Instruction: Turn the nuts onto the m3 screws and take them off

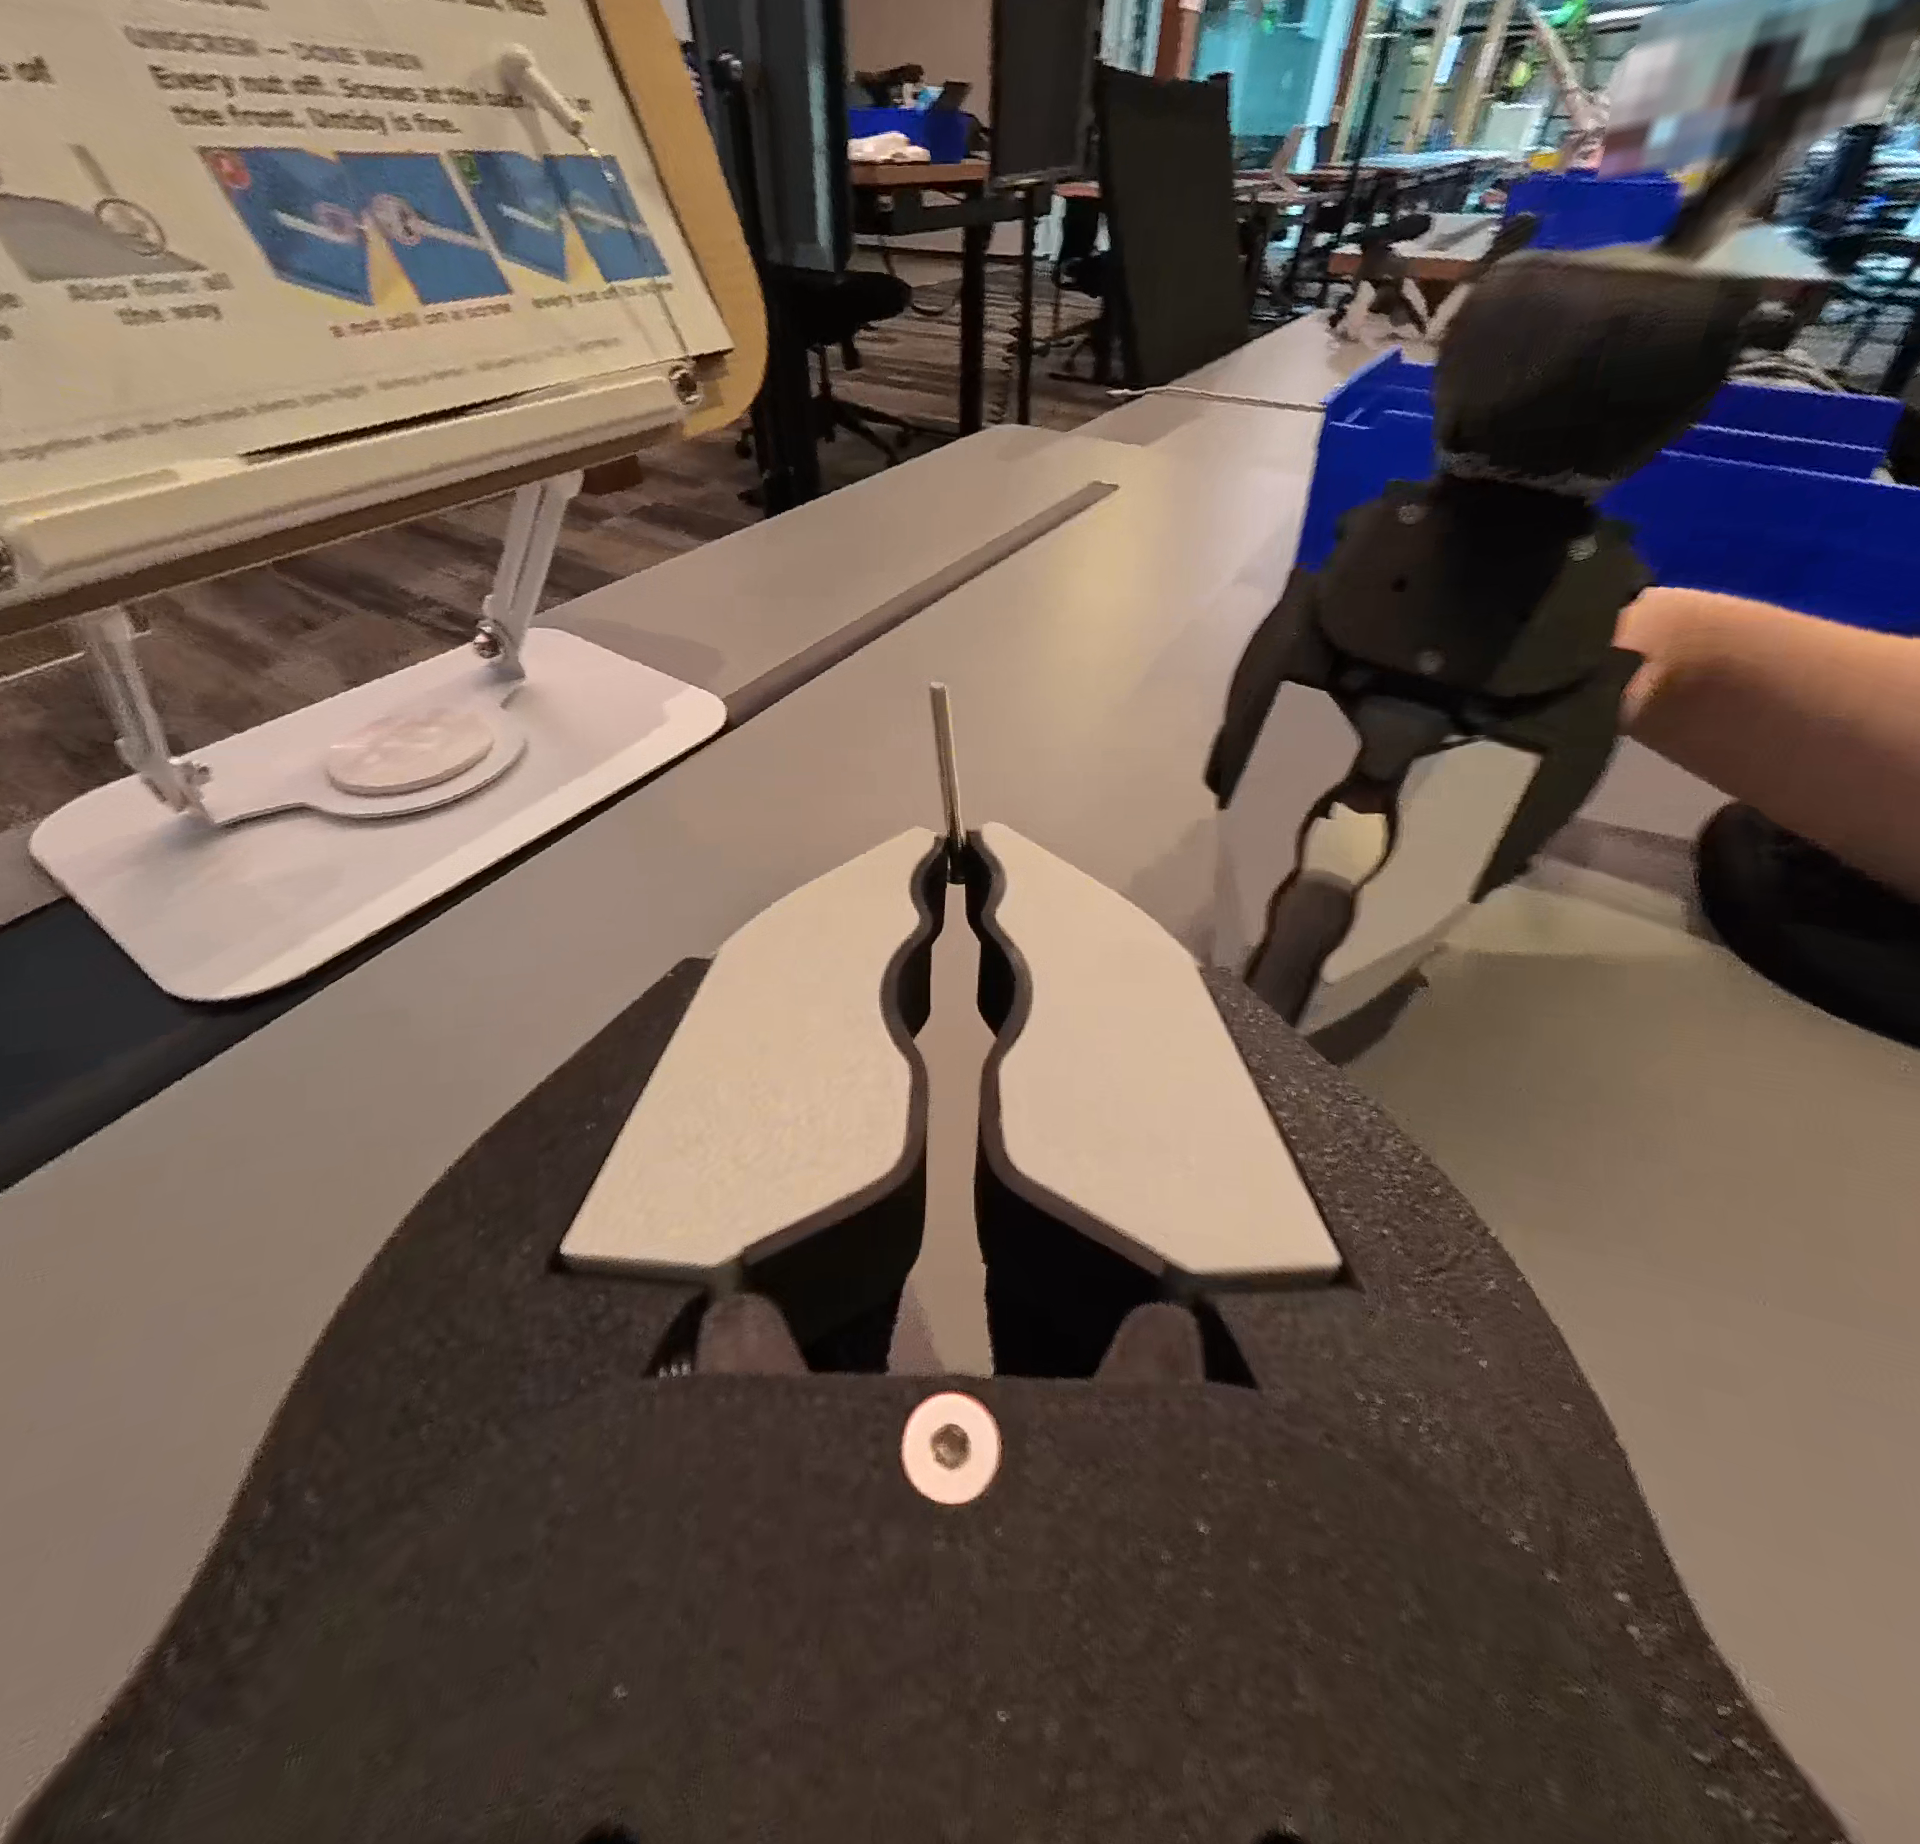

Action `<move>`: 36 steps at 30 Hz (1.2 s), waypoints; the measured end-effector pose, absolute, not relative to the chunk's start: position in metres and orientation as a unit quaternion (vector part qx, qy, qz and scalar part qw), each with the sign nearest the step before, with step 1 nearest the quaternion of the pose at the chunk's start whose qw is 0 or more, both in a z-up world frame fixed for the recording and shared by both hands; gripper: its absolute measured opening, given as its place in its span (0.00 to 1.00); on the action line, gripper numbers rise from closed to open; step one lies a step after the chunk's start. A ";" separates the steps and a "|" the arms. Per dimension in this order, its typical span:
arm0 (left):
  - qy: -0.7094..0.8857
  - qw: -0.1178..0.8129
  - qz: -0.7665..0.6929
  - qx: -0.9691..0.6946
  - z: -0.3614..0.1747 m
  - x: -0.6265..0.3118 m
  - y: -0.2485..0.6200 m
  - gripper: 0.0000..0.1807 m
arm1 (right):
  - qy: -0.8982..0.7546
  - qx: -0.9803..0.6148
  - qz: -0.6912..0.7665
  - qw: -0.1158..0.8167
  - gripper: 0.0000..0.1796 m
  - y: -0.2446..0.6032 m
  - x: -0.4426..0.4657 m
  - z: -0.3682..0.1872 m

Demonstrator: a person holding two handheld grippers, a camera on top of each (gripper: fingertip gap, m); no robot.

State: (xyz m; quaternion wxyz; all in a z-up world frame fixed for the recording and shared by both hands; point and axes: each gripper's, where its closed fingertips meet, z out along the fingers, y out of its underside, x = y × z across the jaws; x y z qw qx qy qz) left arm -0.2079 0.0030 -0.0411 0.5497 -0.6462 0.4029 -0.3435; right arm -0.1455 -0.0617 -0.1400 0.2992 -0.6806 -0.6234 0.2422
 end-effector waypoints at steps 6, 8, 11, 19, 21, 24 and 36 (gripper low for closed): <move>0.425 0.553 -0.362 -0.619 -0.034 -0.218 -0.002 0.01 | -0.631 -0.675 0.222 0.310 0.10 -0.063 -0.146 -0.148; 0.434 0.551 -0.359 -0.616 -0.036 -0.218 -0.003 0.01 | -0.628 -0.675 0.223 0.315 0.10 -0.065 -0.146 -0.148; 0.453 0.550 -0.359 -0.603 -0.037 -0.216 -0.008 0.01 | -0.621 -0.680 0.232 0.313 0.09 -0.066 -0.148 -0.151; 0.499 0.530 -0.359 -0.585 -0.044 -0.207 -0.023 0.01 | -0.608 -0.691 0.234 0.312 0.09 -0.060 -0.151 -0.155; 0.499 0.526 -0.366 -0.584 -0.044 -0.204 -0.024 0.01 | -0.607 -0.693 0.241 0.305 0.07 -0.061 -0.150 -0.156; 0.505 0.521 -0.363 -0.584 -0.046 -0.201 -0.025 0.01 | -0.606 -0.696 0.239 0.303 0.07 -0.061 -0.150 -0.156; 0.520 0.508 -0.361 -0.584 -0.051 -0.193 -0.031 0.01 | -0.606 -0.696 0.239 0.303 0.06 -0.061 -0.151 -0.156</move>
